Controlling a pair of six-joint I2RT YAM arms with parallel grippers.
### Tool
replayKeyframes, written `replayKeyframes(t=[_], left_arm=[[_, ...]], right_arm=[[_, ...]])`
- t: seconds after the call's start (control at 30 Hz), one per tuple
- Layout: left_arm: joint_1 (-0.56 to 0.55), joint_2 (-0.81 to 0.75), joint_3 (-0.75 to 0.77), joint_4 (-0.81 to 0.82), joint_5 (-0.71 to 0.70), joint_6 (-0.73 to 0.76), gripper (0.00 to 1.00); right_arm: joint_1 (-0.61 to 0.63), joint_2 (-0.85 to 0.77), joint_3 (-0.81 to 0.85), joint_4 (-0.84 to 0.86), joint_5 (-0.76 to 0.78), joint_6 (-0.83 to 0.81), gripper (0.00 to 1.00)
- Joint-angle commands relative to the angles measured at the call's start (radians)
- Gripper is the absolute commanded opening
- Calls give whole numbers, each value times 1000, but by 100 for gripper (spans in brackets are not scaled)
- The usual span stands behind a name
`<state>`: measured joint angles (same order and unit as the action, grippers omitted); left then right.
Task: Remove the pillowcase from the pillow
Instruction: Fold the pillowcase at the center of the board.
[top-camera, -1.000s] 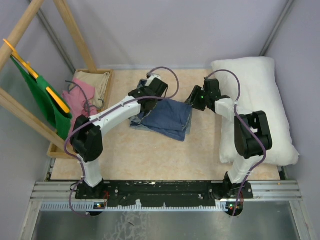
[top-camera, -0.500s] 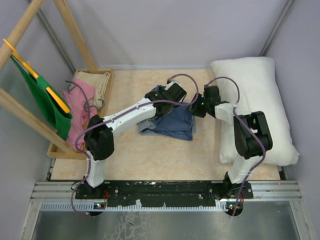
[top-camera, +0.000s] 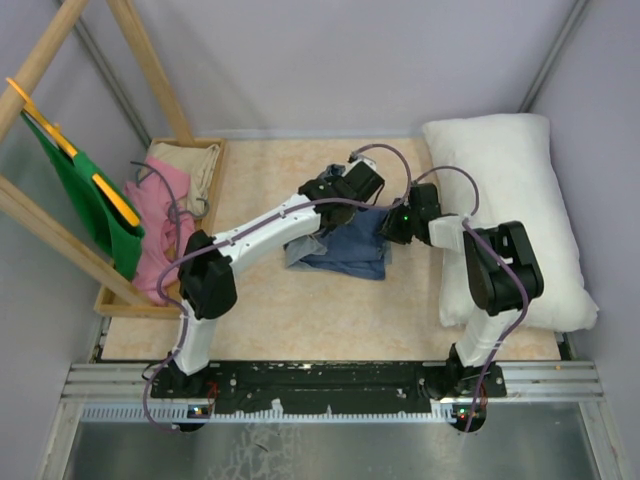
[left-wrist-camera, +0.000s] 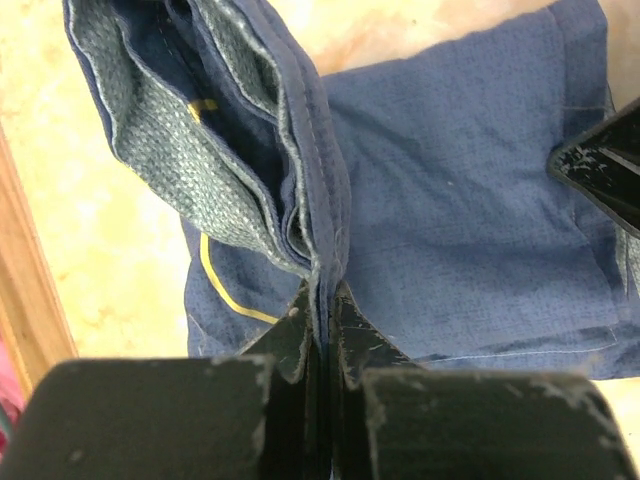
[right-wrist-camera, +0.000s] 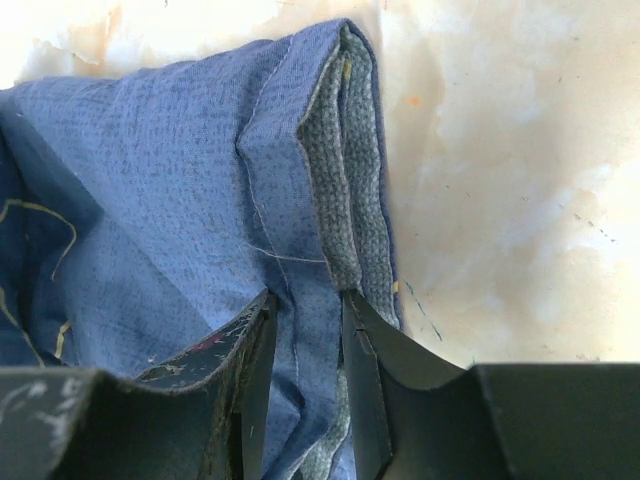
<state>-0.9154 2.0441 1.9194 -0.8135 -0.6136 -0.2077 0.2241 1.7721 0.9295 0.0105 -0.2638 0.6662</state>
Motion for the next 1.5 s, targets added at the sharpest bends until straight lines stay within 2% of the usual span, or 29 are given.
replayKeyframes(t=[0.0,0.3,0.4,0.5,0.57,0.7,0.77,0.9,1.0,1.13,1.27,1.37,1.47], left_arm=[[-18,67,31,25,57,-7,0],[-23,157,180,11,139,-18,1],[-23,153,183,31,157,-15,4],[-23,165,177,31,176,-18,11],[-23,177,161,67,201,-23,22],[-16,179,118,100,274,-44,73],[0,162,100,131,368,-61,85],[46,50,23,243,566,-63,100],[129,-103,-147,407,734,-74,100],[288,-275,-398,614,844,-127,96],[352,-334,-569,685,762,-61,77],[352,-328,-650,738,768,-44,64],[352,-304,-717,797,826,-93,53]], right_arm=[[-3,19,-6,43,-8,4,33],[-3,23,-32,68,-18,13,32],[-3,30,-45,80,-22,18,32],[-3,34,-52,86,-27,21,32],[-3,34,-54,89,-27,21,32],[-4,27,-54,83,-27,21,32],[-6,8,-54,73,-24,21,33],[-37,-64,-55,29,-32,22,38],[-80,-176,-64,-23,-5,20,42],[-93,-334,-62,-102,154,0,45],[-11,-406,37,-163,273,-92,32],[99,-343,158,-231,276,-156,35],[149,-280,186,-224,255,-149,41]])
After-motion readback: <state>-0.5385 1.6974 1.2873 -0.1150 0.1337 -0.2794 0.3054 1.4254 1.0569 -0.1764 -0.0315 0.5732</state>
